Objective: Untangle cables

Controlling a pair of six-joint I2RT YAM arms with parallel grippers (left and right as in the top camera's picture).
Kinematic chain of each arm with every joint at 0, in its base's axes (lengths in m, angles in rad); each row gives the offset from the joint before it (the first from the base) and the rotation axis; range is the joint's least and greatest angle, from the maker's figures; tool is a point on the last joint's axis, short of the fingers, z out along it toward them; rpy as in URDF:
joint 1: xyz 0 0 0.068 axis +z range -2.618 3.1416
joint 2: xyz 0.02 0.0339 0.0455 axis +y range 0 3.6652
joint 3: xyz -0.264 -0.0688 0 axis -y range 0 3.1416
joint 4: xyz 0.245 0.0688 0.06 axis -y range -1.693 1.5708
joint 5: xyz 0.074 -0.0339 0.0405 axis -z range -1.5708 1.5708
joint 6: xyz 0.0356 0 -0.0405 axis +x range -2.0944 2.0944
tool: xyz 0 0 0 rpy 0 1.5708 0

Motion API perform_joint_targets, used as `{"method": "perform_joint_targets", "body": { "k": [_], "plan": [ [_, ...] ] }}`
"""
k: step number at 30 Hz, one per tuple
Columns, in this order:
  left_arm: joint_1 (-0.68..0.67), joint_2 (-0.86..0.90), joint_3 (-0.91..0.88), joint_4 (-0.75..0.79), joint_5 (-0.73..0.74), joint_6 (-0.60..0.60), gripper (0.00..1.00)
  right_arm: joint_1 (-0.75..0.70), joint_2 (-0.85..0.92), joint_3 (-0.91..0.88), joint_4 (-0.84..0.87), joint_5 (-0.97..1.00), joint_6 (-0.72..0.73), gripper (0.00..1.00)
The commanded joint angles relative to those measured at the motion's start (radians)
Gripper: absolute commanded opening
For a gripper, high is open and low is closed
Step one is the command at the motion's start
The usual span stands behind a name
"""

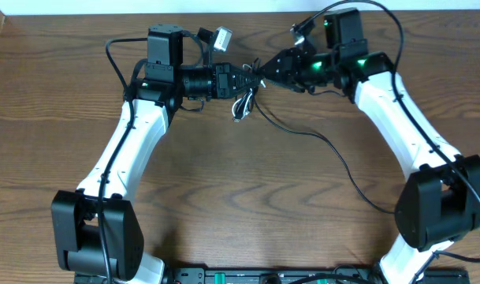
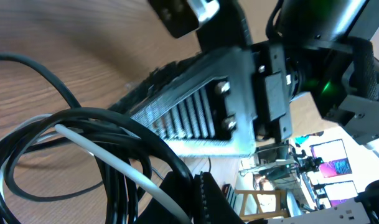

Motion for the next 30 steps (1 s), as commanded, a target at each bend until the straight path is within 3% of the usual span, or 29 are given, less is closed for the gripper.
{"method": "perform_joint_targets", "body": {
  "k": [1,10,14,17,25,30],
  "plan": [
    [0.002,-0.011,0.007,0.004,0.007,0.024,0.07,0.025,0.030,0.021,0.009,-0.030,0.033,0.41],
    [0.002,-0.011,0.007,0.004,0.006,0.024,0.08,0.070,0.067,0.021,0.048,-0.055,0.060,0.38],
    [0.002,-0.011,0.007,0.005,0.006,0.024,0.07,0.083,0.094,0.021,0.039,-0.060,0.059,0.22],
    [0.003,-0.011,0.007,0.005,-0.005,0.024,0.07,0.079,0.106,0.020,0.020,-0.056,0.039,0.01],
    [0.066,-0.011,0.007,0.044,-0.019,-0.008,0.07,-0.041,0.107,0.020,-0.131,0.071,-0.145,0.01],
    [0.101,-0.011,0.007,0.046,-0.019,-0.098,0.07,-0.109,0.107,0.021,-0.120,-0.115,-0.428,0.03]
  ]
}}
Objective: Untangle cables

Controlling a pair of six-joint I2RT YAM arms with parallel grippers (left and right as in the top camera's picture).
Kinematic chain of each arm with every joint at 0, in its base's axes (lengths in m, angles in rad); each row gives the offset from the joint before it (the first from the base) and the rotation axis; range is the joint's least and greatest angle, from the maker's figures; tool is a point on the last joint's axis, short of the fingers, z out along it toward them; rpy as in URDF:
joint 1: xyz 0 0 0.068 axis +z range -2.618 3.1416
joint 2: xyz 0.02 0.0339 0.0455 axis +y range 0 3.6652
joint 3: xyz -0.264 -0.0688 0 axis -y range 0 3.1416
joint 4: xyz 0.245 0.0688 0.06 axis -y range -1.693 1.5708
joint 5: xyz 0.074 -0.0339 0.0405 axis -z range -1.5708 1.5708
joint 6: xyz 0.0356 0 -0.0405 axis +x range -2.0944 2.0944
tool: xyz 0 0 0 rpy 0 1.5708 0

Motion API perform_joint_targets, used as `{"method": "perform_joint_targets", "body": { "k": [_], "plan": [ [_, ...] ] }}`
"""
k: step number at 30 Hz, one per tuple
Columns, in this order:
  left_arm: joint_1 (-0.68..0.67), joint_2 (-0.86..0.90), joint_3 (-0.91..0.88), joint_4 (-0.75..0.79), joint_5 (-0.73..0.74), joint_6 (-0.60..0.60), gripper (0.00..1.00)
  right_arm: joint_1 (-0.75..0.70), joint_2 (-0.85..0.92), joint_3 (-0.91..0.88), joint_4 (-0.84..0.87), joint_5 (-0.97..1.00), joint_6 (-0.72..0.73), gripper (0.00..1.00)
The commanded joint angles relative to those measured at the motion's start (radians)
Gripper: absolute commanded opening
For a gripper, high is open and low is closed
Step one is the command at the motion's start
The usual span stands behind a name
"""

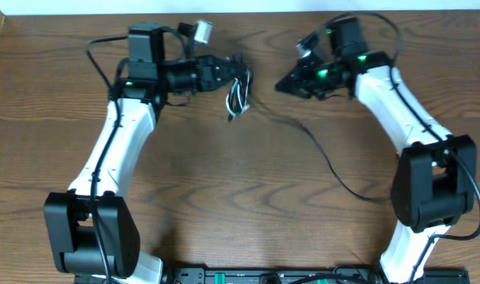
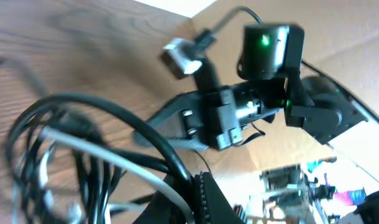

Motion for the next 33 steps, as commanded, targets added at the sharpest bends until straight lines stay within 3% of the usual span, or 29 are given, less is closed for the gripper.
{"method": "perform_joint_targets", "body": {
  "k": [1,5,9,19,30,32,33],
  "plan": [
    [0.015,-0.011,0.008,0.008,0.003,-0.103,0.07,-0.029,0.004,0.011,0.029,-0.191,-0.276,0.09],
    [0.013,-0.011,0.008,0.008,0.004,-0.285,0.07,-0.023,0.004,0.011,0.071,-0.240,-0.357,0.37],
    [0.013,-0.011,0.008,0.011,0.018,-0.451,0.07,0.007,0.004,0.011,0.123,-0.231,-0.440,0.54],
    [0.010,-0.011,0.008,0.173,0.146,-0.735,0.07,0.090,0.023,0.011,0.141,-0.172,-0.572,0.63],
    [-0.016,-0.012,0.008,0.245,0.199,-0.829,0.08,0.183,0.027,0.011,0.256,0.200,-0.513,0.66],
    [-0.016,-0.012,0.008,0.245,0.209,-0.829,0.07,0.184,0.027,0.011,0.282,0.254,-0.482,0.61],
    [-0.015,-0.012,0.008,0.245,0.211,-0.829,0.08,0.182,0.027,0.011,0.289,0.272,-0.469,0.51]
  ]
}}
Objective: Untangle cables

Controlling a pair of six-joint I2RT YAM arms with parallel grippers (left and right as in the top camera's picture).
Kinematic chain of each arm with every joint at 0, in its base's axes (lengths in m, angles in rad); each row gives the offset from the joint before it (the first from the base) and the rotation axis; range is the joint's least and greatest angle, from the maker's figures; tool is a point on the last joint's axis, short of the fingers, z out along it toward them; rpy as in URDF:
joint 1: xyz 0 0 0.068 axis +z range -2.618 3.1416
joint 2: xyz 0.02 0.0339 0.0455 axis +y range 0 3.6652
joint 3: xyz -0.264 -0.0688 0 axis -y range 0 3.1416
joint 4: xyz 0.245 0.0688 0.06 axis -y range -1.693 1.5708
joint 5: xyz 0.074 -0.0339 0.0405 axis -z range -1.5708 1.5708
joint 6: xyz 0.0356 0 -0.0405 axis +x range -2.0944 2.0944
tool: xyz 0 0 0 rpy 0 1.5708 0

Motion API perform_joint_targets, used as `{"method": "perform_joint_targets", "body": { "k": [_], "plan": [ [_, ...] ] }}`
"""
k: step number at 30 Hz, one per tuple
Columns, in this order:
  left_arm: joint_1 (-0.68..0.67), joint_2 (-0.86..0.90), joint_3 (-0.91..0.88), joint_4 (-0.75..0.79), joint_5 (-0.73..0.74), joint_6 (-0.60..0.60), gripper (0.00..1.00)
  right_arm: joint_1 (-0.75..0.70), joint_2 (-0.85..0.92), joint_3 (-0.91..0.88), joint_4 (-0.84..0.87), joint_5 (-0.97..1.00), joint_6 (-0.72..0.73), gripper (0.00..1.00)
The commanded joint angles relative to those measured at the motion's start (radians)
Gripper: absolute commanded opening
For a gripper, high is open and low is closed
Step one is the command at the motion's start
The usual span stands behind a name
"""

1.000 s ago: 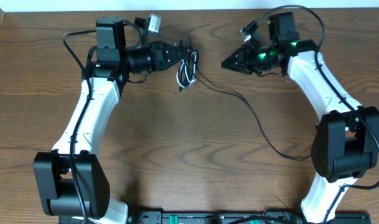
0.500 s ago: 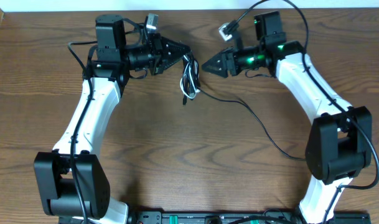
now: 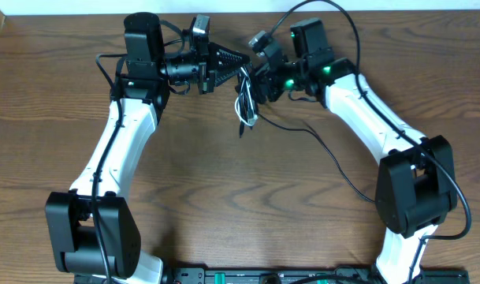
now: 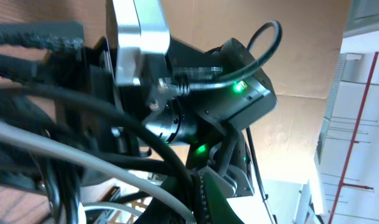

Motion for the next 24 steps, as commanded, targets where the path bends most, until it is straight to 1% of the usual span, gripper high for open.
{"method": "perform_joint_targets", "body": {
  "k": [1,3,4,5,7,9,12,15,17,18,19,21,24],
  "plan": [
    [0.000,-0.012,0.008,0.008,0.058,-0.020,0.07,-0.004,0.016,0.011,0.018,0.163,0.068,0.36],
    [0.007,-0.012,0.008,0.008,0.057,-0.014,0.08,-0.022,0.016,0.011,0.016,0.185,0.104,0.12],
    [0.013,-0.012,0.008,0.009,0.057,0.000,0.08,-0.035,0.016,0.011,0.013,0.188,0.122,0.05],
    [0.024,-0.012,0.007,0.008,0.058,0.035,0.07,-0.051,0.016,0.011,0.005,0.188,0.143,0.01],
    [0.047,-0.012,0.007,0.008,0.057,0.106,0.08,-0.091,0.016,0.011,-0.020,0.185,0.180,0.01],
    [0.076,-0.011,0.007,-0.002,0.050,0.167,0.07,-0.136,0.015,0.011,-0.052,0.157,0.183,0.01],
    [0.122,-0.011,0.007,-0.076,0.007,0.284,0.08,-0.212,0.014,0.011,-0.116,0.101,0.183,0.01],
    [0.168,-0.011,0.007,-0.274,-0.124,0.455,0.08,-0.282,0.013,0.011,-0.182,0.061,0.183,0.01],
    [0.191,-0.011,0.007,-0.449,-0.280,0.587,0.08,-0.317,0.013,0.011,-0.223,0.047,0.183,0.01],
    [0.199,-0.011,0.007,-0.547,-0.394,0.658,0.07,-0.336,0.013,0.011,-0.246,0.044,0.183,0.01],
    [0.196,-0.011,0.007,-0.710,-0.639,0.799,0.08,-0.373,0.013,0.011,-0.297,0.030,0.179,0.01],
    [0.174,-0.011,0.007,-0.742,-0.674,0.869,0.07,-0.377,0.013,0.011,-0.333,0.030,0.162,0.01],
    [0.132,-0.011,0.007,-0.718,-0.673,0.871,0.08,-0.355,0.013,0.011,-0.360,0.039,0.163,0.01]
  ]
}}
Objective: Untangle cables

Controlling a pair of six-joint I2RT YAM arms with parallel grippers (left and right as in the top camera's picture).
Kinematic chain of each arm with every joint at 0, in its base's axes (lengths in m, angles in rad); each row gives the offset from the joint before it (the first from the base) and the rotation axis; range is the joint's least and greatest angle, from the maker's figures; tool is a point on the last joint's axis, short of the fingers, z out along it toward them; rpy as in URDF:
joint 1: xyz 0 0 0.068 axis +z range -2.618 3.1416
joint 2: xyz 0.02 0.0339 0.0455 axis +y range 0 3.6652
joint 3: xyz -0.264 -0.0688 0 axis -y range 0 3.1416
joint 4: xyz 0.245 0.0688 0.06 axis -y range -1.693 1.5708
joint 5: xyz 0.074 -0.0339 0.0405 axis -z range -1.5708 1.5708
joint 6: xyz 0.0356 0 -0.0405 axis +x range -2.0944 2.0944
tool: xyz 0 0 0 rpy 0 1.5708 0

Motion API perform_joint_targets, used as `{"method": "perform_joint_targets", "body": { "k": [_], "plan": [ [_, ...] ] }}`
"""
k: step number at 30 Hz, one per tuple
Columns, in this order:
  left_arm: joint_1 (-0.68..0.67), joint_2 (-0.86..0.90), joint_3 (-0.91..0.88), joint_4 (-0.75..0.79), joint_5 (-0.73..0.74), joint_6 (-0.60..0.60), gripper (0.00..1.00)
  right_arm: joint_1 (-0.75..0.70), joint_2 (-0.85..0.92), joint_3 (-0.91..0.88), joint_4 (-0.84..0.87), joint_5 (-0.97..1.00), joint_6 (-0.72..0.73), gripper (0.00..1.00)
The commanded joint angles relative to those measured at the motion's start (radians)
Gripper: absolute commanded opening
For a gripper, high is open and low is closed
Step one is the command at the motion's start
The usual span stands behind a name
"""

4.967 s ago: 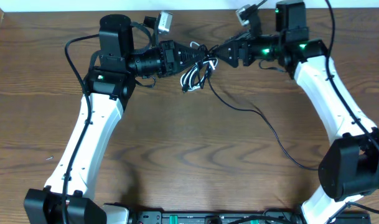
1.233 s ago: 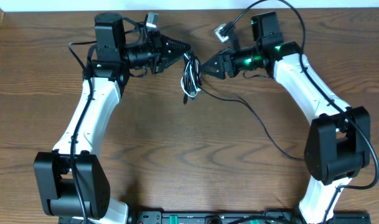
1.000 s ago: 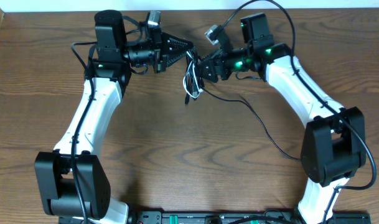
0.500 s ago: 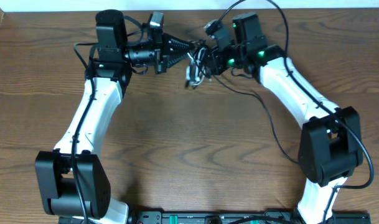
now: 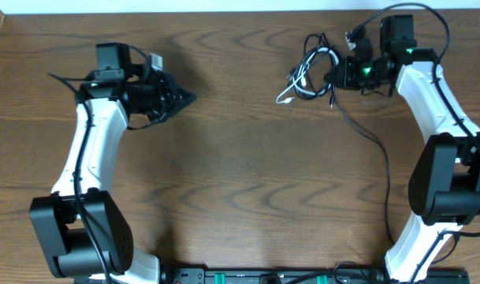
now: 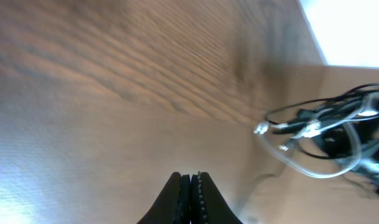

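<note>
A tangled bundle of black and white cables (image 5: 312, 65) is at the table's back right, with a white end (image 5: 287, 96) sticking out to its left. My right gripper (image 5: 336, 75) is against the bundle's right side and looks shut on it. One black cable (image 5: 377, 146) trails from the bundle toward the front right. My left gripper (image 5: 191, 99) is far to the left, pointing right, shut with nothing in it. In the left wrist view its shut gripper (image 6: 190, 177) hangs over bare wood, and the cable bundle (image 6: 329, 134) shows blurred in the distance.
The wooden table (image 5: 240, 181) runs to a white wall at the back. A black bar with electronics (image 5: 263, 276) lies along the front edge. Both arm bases stand at the front corners.
Both grippers were together at the bundle at top centre, cables across the left fingers. Now the left gripper is far left without cables, and the bundle is at the back right with the right gripper.
First both grippers met at the bundle, top centre. Then the left held it hanging left of centre while the right stood apart. They met at it again. Now the right has the bundle at the back right and the left is shut on nothing.
</note>
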Motion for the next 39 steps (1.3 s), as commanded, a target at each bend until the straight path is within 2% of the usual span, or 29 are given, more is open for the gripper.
{"method": "perform_joint_targets", "body": {
  "k": [1,5,7,14,27,32,39],
  "plan": [
    [-0.062,-0.011,0.006,0.028,-0.130,0.140,0.14,0.039,0.006,0.005,-0.027,-0.018,0.000,0.01],
    [-0.143,-0.016,0.006,0.105,-0.130,0.140,0.50,0.080,0.006,0.005,-0.069,0.119,0.074,0.01],
    [-0.188,-0.024,0.008,0.156,-0.130,0.140,0.61,0.106,0.006,0.005,-0.087,0.179,0.097,0.01],
    [-0.315,-0.032,0.035,0.312,-0.143,0.139,0.86,0.169,0.006,0.005,-0.115,0.254,0.126,0.01],
    [-0.445,-0.015,0.034,0.355,-0.483,0.125,0.89,0.259,0.006,0.005,-0.134,0.283,0.137,0.01],
    [-0.480,0.010,0.034,0.373,-0.557,0.124,0.89,0.292,0.006,0.005,-0.152,0.283,0.137,0.01],
    [-0.495,0.072,0.034,0.386,-0.561,0.097,0.89,0.344,0.006,0.005,-0.160,0.283,0.138,0.01]
  ]
}}
